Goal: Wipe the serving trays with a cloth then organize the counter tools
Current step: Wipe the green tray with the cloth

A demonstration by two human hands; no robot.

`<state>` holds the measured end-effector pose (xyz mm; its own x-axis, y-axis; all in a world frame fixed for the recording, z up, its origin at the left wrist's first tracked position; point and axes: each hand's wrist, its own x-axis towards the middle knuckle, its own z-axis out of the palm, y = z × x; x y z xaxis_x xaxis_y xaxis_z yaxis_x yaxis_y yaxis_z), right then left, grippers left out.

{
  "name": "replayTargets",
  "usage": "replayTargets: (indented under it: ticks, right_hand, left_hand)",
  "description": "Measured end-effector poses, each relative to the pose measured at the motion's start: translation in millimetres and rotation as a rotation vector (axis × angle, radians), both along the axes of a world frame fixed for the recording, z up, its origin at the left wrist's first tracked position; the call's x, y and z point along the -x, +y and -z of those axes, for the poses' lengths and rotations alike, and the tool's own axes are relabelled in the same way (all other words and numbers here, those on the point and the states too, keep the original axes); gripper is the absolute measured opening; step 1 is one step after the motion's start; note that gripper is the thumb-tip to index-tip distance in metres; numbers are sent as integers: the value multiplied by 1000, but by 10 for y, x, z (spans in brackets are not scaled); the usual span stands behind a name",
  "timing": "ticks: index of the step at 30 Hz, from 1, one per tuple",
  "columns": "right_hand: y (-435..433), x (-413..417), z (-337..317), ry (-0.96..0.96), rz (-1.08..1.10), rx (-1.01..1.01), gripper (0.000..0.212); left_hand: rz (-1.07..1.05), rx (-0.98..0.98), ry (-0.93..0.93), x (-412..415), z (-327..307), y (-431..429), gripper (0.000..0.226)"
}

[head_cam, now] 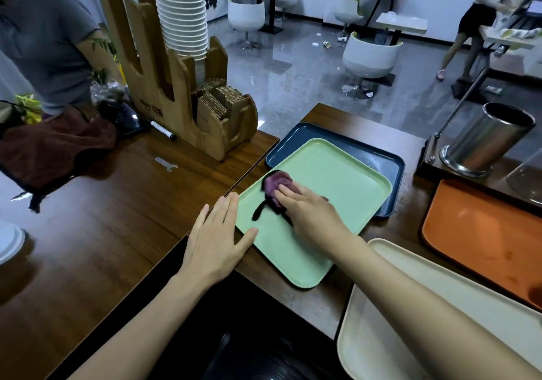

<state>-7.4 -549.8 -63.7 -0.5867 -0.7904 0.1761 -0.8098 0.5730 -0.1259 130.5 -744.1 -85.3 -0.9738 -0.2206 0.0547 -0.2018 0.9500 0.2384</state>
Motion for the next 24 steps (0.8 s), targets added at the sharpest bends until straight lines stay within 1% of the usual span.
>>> replayTargets:
  ticks: [2,4,8,11,13,16,20,24]
  right_hand:
    - [-83,45,-77,32,-17,13,49]
    - [-104,168,-112,12,27,37,45]
    - [31,626,-188,-29,191,29,51]
    - [278,815,-286,-28,332,33,46]
    - [367,731,-269,-23,368,43,40]
    - [396,422,-203,13,346,84,40]
    - [338,54,-194,31,327,91,34]
    - [240,-170,-126,59,315,60,38]
  left_hand:
    - [-10,-1,5,1,-16,15,89]
    - [-12,-9,7,9,-36,25,87]
    - [-12,2,-1,11,0,12,83]
    - [-18,-24,13,23,21,8,78]
    - [-37,-54,32,21,26,6,76]
    - [-76,-126,61,-61,60,-52,76]
    - [-91,-251,43,-230,6,-275,67]
    - [-106,-212,37,-192,-12,-582,69]
